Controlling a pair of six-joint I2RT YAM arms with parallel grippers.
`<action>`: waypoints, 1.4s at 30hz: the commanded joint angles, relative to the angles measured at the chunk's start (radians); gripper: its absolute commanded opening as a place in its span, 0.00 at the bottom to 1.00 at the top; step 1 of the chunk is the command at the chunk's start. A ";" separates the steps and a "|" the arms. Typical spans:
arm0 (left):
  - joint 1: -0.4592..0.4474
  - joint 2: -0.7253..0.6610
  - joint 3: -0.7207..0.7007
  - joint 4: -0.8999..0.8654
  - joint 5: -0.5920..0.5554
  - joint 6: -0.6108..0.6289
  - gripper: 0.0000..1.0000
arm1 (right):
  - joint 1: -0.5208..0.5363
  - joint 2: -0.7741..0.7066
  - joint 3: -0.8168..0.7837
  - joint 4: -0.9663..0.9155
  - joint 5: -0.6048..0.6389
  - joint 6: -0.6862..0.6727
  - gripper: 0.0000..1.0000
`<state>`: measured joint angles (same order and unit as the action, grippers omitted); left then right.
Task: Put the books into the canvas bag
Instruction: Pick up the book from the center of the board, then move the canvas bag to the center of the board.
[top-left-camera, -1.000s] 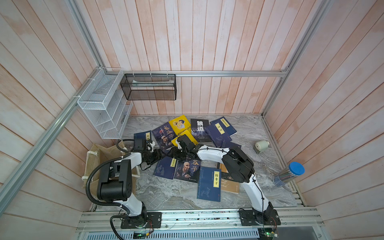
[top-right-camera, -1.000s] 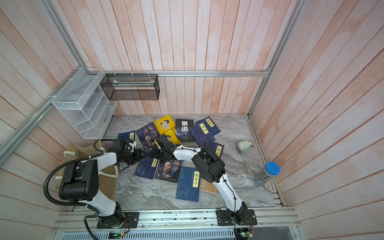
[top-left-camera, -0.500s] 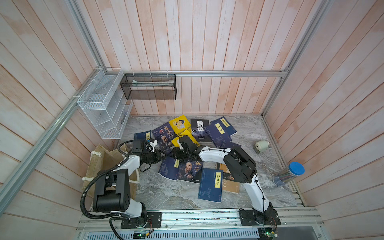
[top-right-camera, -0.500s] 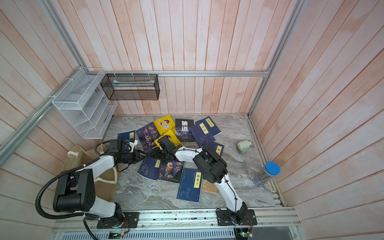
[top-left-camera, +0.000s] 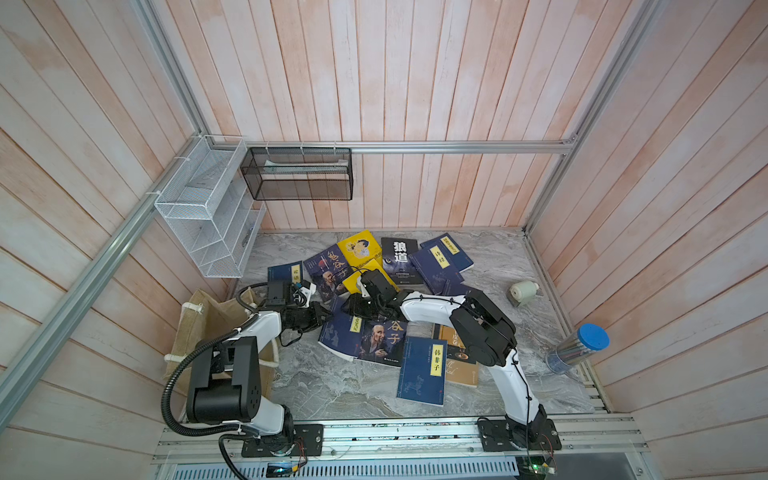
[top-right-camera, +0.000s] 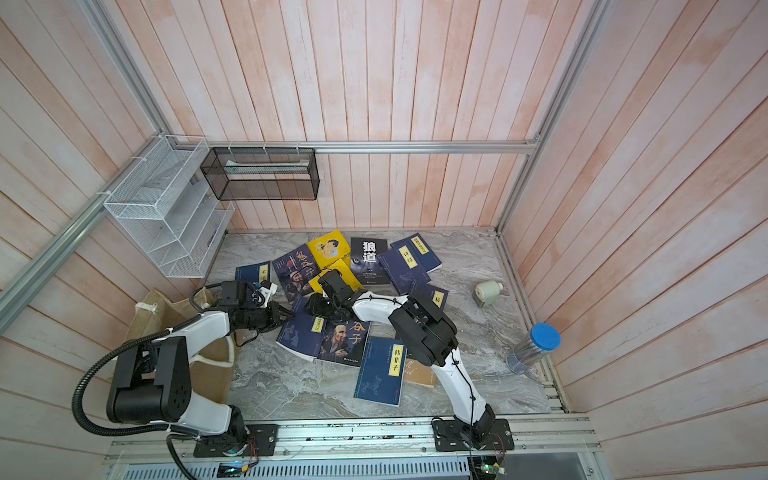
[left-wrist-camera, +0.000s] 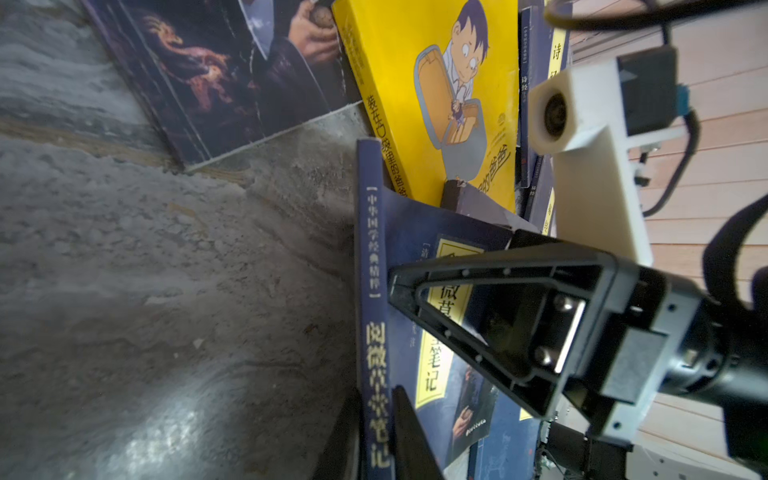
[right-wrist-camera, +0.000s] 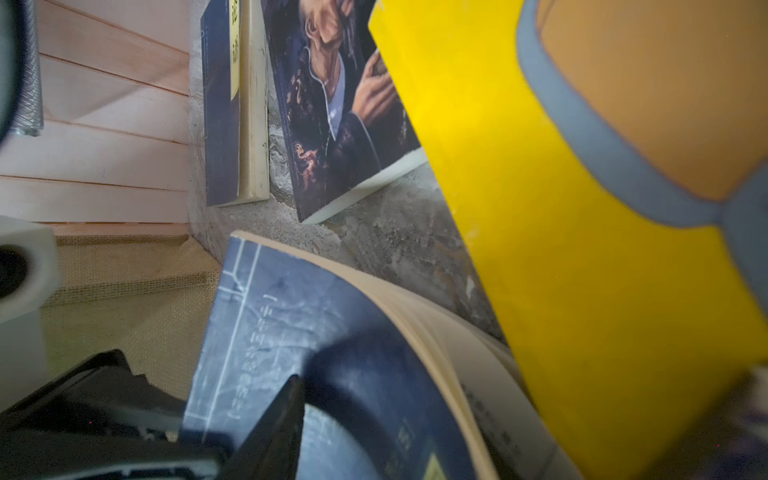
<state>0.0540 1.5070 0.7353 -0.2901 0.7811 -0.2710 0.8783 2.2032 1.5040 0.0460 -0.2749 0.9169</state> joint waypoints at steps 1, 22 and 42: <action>-0.016 -0.069 -0.006 -0.018 0.041 0.000 0.09 | -0.004 -0.101 -0.043 -0.075 0.122 -0.080 0.51; -0.017 -0.522 0.439 -0.385 -0.454 0.013 0.00 | -0.001 -0.513 -0.117 -0.175 0.317 -0.243 0.57; -0.016 -0.742 0.604 -0.763 -1.361 0.145 0.00 | 0.247 -0.179 0.393 -0.344 0.165 -0.266 0.59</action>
<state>0.0383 0.7601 1.3861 -0.9306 -0.5297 -0.0681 1.0943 1.9533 1.8076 -0.2092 -0.0700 0.6579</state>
